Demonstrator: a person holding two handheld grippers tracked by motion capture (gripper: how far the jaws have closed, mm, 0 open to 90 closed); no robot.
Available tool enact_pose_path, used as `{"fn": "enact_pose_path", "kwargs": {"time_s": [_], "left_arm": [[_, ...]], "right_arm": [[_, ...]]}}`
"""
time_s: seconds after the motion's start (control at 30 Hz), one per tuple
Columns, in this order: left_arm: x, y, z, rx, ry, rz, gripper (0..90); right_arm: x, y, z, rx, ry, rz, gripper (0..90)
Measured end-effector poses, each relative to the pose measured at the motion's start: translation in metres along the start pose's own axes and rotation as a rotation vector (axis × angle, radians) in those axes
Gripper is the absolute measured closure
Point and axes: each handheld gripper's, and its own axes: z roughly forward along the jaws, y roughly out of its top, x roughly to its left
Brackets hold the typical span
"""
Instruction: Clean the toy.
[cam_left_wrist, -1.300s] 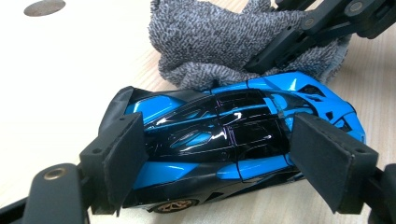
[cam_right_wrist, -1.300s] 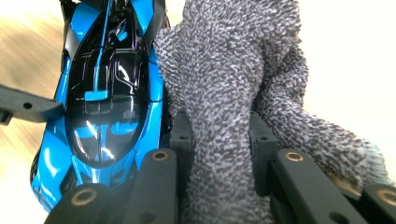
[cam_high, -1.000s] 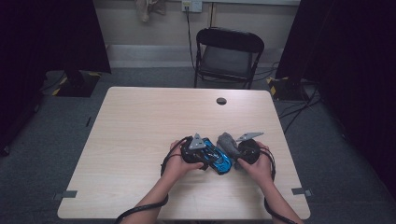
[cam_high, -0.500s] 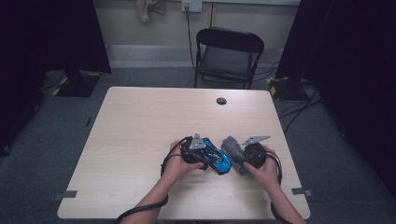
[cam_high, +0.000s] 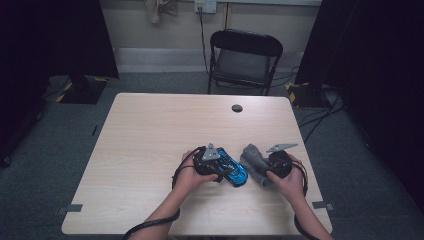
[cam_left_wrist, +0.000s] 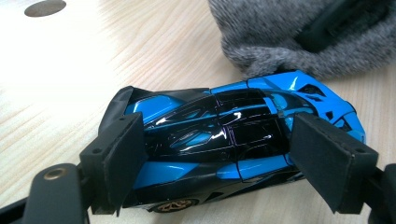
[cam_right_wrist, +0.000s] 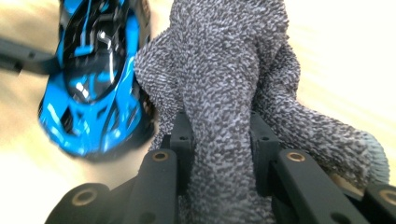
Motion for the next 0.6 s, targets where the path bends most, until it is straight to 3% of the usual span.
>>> {"fn": "enact_pose_path", "kwargs": {"time_s": [0.33,0.6], "left_arm": [[0.0,-0.001,0.0,-0.009,-0.003,-0.001,18.5],[-0.001,-0.001,0.0,-0.01,-0.002,0.0,18.5]], "right_arm": [[0.0,0.035,0.01,-0.031,-0.036,-0.007,70.1],[0.002,0.063,0.029,-0.032,-0.036,-0.012,70.2]]}}
